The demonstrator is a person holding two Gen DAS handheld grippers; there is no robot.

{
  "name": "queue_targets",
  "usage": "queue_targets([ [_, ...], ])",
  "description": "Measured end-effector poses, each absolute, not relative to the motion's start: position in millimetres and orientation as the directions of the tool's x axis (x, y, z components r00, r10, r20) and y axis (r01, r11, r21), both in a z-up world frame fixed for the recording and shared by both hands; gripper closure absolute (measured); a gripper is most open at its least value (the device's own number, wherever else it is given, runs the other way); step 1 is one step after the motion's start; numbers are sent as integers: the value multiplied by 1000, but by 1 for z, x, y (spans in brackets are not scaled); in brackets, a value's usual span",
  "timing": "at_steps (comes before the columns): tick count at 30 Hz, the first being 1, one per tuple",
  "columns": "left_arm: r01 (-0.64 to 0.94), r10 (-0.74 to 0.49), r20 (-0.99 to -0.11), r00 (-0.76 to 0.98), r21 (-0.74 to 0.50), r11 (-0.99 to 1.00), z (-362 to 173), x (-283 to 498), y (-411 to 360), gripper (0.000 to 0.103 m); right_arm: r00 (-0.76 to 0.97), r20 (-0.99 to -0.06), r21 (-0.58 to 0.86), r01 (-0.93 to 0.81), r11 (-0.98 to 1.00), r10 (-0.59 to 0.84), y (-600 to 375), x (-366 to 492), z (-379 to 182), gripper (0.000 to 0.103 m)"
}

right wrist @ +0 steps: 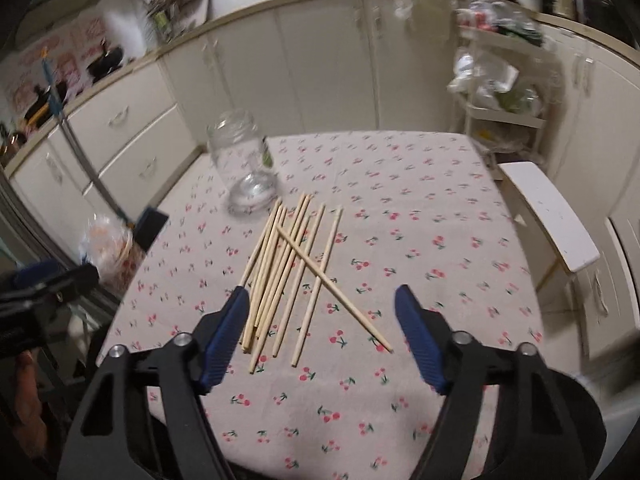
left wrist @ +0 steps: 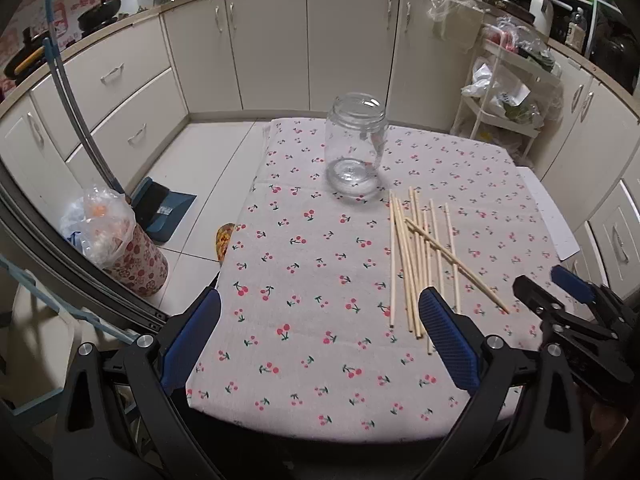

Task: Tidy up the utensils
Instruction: 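Move the right tool down over the chopsticks and open its fingers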

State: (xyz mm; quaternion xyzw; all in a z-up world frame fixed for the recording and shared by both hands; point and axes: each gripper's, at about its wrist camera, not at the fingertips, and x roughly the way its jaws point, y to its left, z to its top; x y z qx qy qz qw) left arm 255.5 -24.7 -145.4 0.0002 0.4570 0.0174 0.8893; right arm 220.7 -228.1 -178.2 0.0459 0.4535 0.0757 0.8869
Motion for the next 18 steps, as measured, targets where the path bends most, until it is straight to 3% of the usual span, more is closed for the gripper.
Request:
queue_targets([
  [5, -18, 33, -832, 554, 28, 999, -162, 273, -26, 8, 486, -856, 120, -151, 981, 179, -226, 251, -214, 60],
  [13, 12, -2, -870, 492, 4, 1000, -191, 297, -31, 8, 397, -906, 65, -216, 974, 148, -222, 283, -253, 75],
  [18, 31, -27, -885, 465, -14, 999, -207, 312, -38, 8, 395, -902, 127, -140, 982, 173, -234, 293, -258, 93],
])
